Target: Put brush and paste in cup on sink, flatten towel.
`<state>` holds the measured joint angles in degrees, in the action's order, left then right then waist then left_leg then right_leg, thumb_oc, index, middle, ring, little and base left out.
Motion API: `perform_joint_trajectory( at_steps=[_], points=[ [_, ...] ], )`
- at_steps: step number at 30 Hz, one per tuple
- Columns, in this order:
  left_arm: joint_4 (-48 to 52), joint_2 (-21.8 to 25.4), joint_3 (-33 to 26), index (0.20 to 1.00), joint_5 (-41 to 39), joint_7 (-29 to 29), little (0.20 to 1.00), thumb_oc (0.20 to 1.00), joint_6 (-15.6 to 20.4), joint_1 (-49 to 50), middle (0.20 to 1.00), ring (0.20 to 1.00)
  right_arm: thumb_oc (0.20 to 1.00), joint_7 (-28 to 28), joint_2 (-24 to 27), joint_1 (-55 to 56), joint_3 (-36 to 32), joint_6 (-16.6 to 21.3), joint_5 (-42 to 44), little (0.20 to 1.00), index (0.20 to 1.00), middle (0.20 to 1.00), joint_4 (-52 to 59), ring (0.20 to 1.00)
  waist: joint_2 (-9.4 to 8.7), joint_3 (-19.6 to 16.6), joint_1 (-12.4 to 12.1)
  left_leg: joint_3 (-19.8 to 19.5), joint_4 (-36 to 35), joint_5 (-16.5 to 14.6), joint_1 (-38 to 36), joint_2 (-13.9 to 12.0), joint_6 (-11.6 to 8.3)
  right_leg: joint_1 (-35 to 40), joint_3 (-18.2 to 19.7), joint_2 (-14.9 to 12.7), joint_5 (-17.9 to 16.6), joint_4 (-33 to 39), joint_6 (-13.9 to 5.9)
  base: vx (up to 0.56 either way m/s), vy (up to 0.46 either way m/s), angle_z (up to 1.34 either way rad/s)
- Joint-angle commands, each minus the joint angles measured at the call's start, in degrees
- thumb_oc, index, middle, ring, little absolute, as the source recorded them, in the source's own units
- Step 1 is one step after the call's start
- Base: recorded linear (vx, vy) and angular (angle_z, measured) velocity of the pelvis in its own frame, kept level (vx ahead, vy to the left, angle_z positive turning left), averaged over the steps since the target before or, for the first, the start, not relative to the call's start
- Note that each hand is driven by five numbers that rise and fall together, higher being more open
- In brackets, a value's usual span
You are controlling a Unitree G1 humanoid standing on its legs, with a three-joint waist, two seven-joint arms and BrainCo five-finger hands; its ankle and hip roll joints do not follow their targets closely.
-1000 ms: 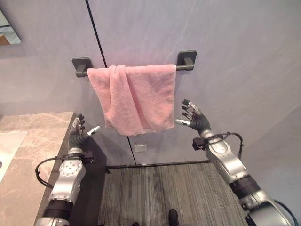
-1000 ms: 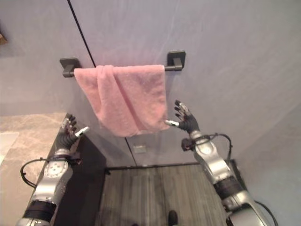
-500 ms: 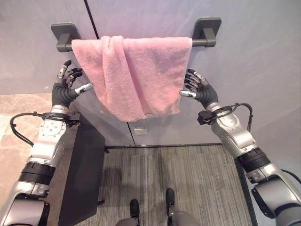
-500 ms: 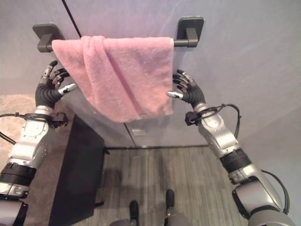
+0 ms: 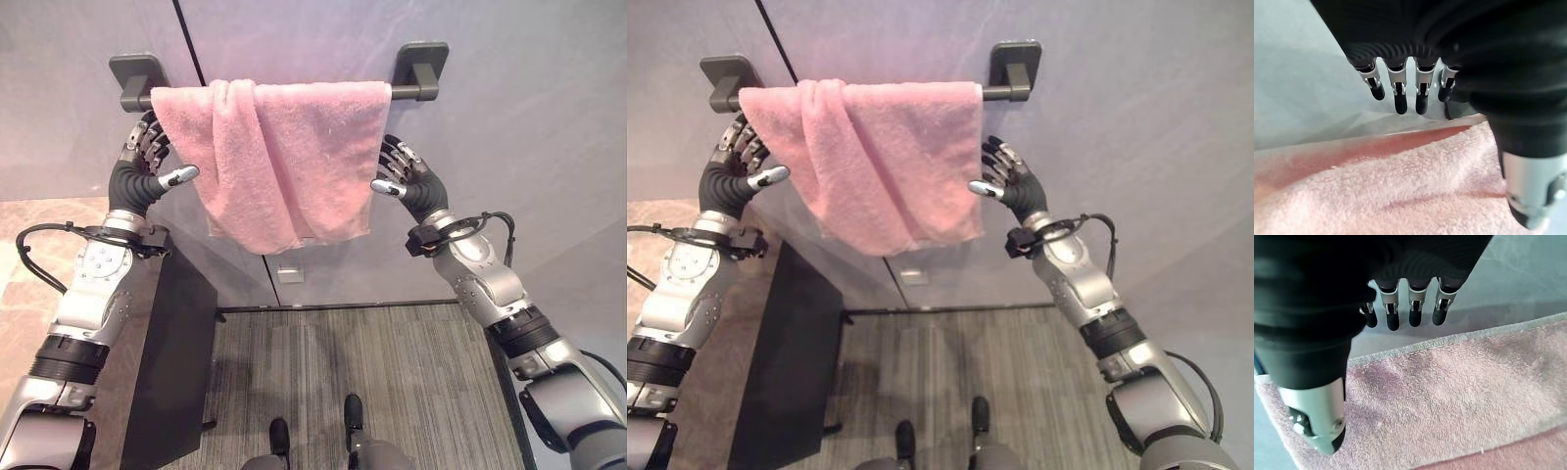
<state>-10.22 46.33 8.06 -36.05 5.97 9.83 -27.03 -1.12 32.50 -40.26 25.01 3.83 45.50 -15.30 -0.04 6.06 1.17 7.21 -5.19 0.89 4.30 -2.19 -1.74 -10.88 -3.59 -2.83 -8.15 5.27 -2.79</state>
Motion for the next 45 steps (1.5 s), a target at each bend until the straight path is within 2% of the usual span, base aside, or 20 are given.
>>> perform_joint_trajectory(
  at_steps=[1,2,3,4,11,15,20,22,24,27,28,29,31,32,37,41,42,43,45],
  points=[
    [-1.3,1.92,5.09,0.884,-2.45,-0.71,0.884,0.884,3.26,-7.76,0.884,0.884,1.0,0.02,0.04,-8.92,2.87,1.71,2.81,1.0,1.0,1.0,-3.3,1.0,0.07,-2.27,0.06,-0.76,0.19,-0.28,-0.3,0.47,-1.68,4.32,0.33,-4.48,4.79,-0.27,-6.16,0.0,0.0,0.0],
    [-1.59,2.04,5.58,0.558,-2.57,-0.6,0.558,0.558,3.2,-8.41,0.558,0.558,1.0,0.04,0.03,-9.44,3.27,1.63,2.86,1.0,1.0,1.0,-3.76,1.0,0.04,-2.21,0.05,-0.8,0.19,-0.23,-0.23,0.44,-1.71,4.26,0.34,-4.45,4.78,-0.27,-6.13,-0.02,-0.021,0.06],
    [-2.25,2.07,7.17,0.209,-3.15,-0.63,0.209,0.209,3.18,-10.42,0.209,0.209,0.379,-0.42,-0.71,-11.37,4.45,1.49,3.08,0.379,0.379,0.379,-5.44,0.379,-0.01,-2.1,-0.05,-0.97,0.19,-0.14,0.01,0.45,-1.73,4.08,0.34,-4.38,4.7,-0.27,-6.1,-0.01,-0.017,0.06],
    [-2.4,1.95,7.28,0.2,-3.3,-0.59,0.2,0.2,3.19,-10.61,0.2,0.2,0.2,-0.82,-1.18,-11.92,4.42,1.59,3.02,0.2,0.2,0.2,-6.01,0.2,0.05,-2.04,-0.16,-1.01,0.19,-0.13,0.07,0.49,-1.71,4.01,0.35,-4.38,4.67,-0.27,-6.09,0.0,0.0,0.0],
    [-2.08,1.33,6.57,0.2,-3.39,-0.38,0.2,0.2,3.15,-9.83,0.2,0.2,0.2,-2.02,-3.64,-12.48,3.5,2.03,2.15,0.2,0.2,0.2,-6.36,0.2,0.1,-2.05,-0.42,-0.89,0.19,-0.34,-0.05,0.55,-1.55,3.98,0.45,-4.43,4.69,-0.27,-6.21,0.0,-0.002,-0.02],
    [-2.57,-0.79,5.13,0.2,-1.95,-0.25,0.2,0.2,2.51,-7.78,0.2,0.2,0.2,-2.33,-5.72,-9.68,1.76,1.93,-0.06,0.2,0.2,0.2,-5.16,0.2,0.2,-2.67,-0.44,-0.77,0.19,-1.12,-1.48,0.74,-1.17,5.49,0.42,-4.44,5.49,-0.27,-6.03,0.05,0.002,0.01],
    [-2.66,-0.85,4.02,0.2,-0.74,0.06,0.2,0.2,2.14,-7.27,0.2,0.2,0.2,-4.08,-6.23,-8.19,-0.56,2.44,-2.18,0.2,0.2,0.2,-3.3,0.2,0.24,-3.1,-0.51,-0.54,0.19,-1.5,-2.57,0.76,-1.09,6.77,0.22,-4.36,6.0,-0.27,-5.93,0.03,-0.003,0.0],
    [-2.56,-0.79,3.59,0.2,-0.32,0.32,0.2,0.2,1.99,-7.31,0.2,0.2,0.2,-5.01,-6.27,-7.33,-1.99,2.87,-3.02,0.2,0.2,0.2,-1.28,0.2,0.25,-3.48,-0.39,-0.41,0.19,-1.73,-3.13,0.75,-1.08,7.33,0.12,-4.32,6.2,-0.27,-5.92,0.03,-0.004,0.0],
    [-0.53,-0.34,1.01,0.2,1.48,1.16,0.2,0.2,2.33,-6.12,0.2,0.2,0.2,-6.09,-6.16,-4.45,-5.74,4.1,-5.34,0.2,0.2,0.2,5.8,0.2,0.24,-4.12,-0.08,-0.43,0.19,-2.21,-3.95,0.63,-0.97,8.16,-0.03,-4.29,6.69,-0.27,-5.95,0.06,-0.005,0.0],
    [0.9,-1.03,-2.6,0.2,1.97,1.97,0.2,0.2,3.12,-3.17,0.2,0.2,0.2,-6.54,-7.39,-1.75,-9.65,5.75,-7.05,0.2,0.2,0.2,9.2,0.2,0.27,-4.49,0.01,-0.45,0.19,-2.62,-4.6,0.61,-0.86,8.75,-0.04,-4.22,7.1,-0.27,-5.85,0.03,0.0,0.0],
    [0.85,-1.46,-4.38,0.247,2.26,1.66,0.247,0.247,3.26,-0.83,0.247,0.247,0.2,-6.96,-8.4,0.27,-10.73,6.26,-7.75,0.2,0.2,0.2,9.07,0.2,0.37,-4.57,0.09,-0.43,0.19,-2.81,-5.08,0.59,-0.84,9.21,-0.06,-4.19,7.29,-0.27,-5.76,0.0,0.0,0.0],
    [-0.22,0.53,-6.94,0.26,3.77,1.17,0.26,0.26,2.99,2.57,0.26,0.26,0.2,-7.14,-8.25,3.14,-11.38,5.65,-8.79,0.2,0.2,0.2,7.41,0.2,0.5,-4.67,-0.18,-0.28,0.19,-2.94,-5.44,0.54,-0.89,9.51,-0.11,-4.09,7.46,-0.27,-5.67,0.0,0.0,0.0],
    [-2.78,0.99,-8.87,0.2,3.38,1.46,0.2,0.2,2.46,5.15,0.2,0.2,0.2,-7.08,-8.28,4.78,-11.77,5.03,-8.85,0.2,0.2,0.2,6.36,0.2,0.62,-4.72,-0.42,-0.24,0.19,-2.89,-5.67,0.4,-0.97,9.75,-0.27,-3.99,7.55,-0.27,-5.63,0.0,-0.004,-0.02],
    [-5.31,0.38,-10.23,0.2,2.25,2.02,0.2,0.2,2.16,6.9,0.2,0.2,0.2,-7.53,-9.14,5.98,-12.1,5.04,-7.52,0.2,0.2,0.2,4.75,0.2,0.7,-4.65,-0.68,-0.26,0.19,-2.86,-5.85,0.35,-0.97,9.9,-0.4,-3.91,7.62,-0.27,-5.53,0.0,-0.009,-0.04],
    [-6.82,-0.31,-11.35,0.2,3.61,3.27,0.2,0.2,1.82,8.4,0.2,0.2,0.2,-7.42,-10.91,6.21,-10.47,4.49,-7.02,0.2,0.2,0.2,2.55,0.2,0.52,-4.76,-0.99,-0.32,0.19,-2.86,-6.31,0.16,-1.01,10.38,-0.65,-3.65,7.82,-0.27,-5.27,0.0,0.0,0.0],
    [-6.93,-0.23,-9.41,0.2,5.01,3.19,0.2,0.2,1.71,6.44,0.2,0.2,0.2,-7.72,-11.88,5.35,-9.85,4.77,-7.1,0.2,0.2,0.2,1.73,0.2,0.33,-5.2,-1.03,-0.54,0.19,-2.9,-6.58,0.09,-1.07,11.05,-0.88,-3.52,8.04,-0.27,-5.19,0.0,0.0,0.0],
    [-6.84,-0.41,-8.37,0.875,6.3,2.89,0.875,0.875,1.15,5.79,0.875,0.875,0.2,-7.84,-11.91,5.71,-9.83,4.42,-7.93,0.2,0.2,0.2,1.6,0.2,0.26,-5.45,-0.91,-0.68,0.19,-3.0,-6.81,0.07,-1.09,11.42,-0.98,-3.48,8.16,-0.27,-5.14,0.01,-0.02,0.03],
    [-6.84,-0.43,-8.34,1.0,6.33,2.91,1.0,1.0,1.13,5.77,1.0,1.0,0.2,-7.84,-11.9,5.72,-9.85,4.42,-7.94,0.2,0.2,0.2,1.6,0.2,0.26,-5.45,-0.91,-0.69,0.19,-3.01,-6.82,0.07,-1.09,11.43,-0.99,-3.48,8.17,-0.27,-5.14,0.0,0.0,0.0],
    [-6.75,-0.1,-7.82,1.0,9.13,3.23,1.0,1.0,0.43,6.1,1.0,1.0,1.0,-8.25,-11.65,6.38,-10.06,3.97,-9.0,1.0,1.0,1.0,1.53,1.0,0.29,-5.57,-0.82,-0.75,0.19,-3.09,-6.97,0.03,-1.1,11.62,-1.05,-3.48,8.3,-0.27,-5.08,0.0,0.0,0.0]
  ],
)
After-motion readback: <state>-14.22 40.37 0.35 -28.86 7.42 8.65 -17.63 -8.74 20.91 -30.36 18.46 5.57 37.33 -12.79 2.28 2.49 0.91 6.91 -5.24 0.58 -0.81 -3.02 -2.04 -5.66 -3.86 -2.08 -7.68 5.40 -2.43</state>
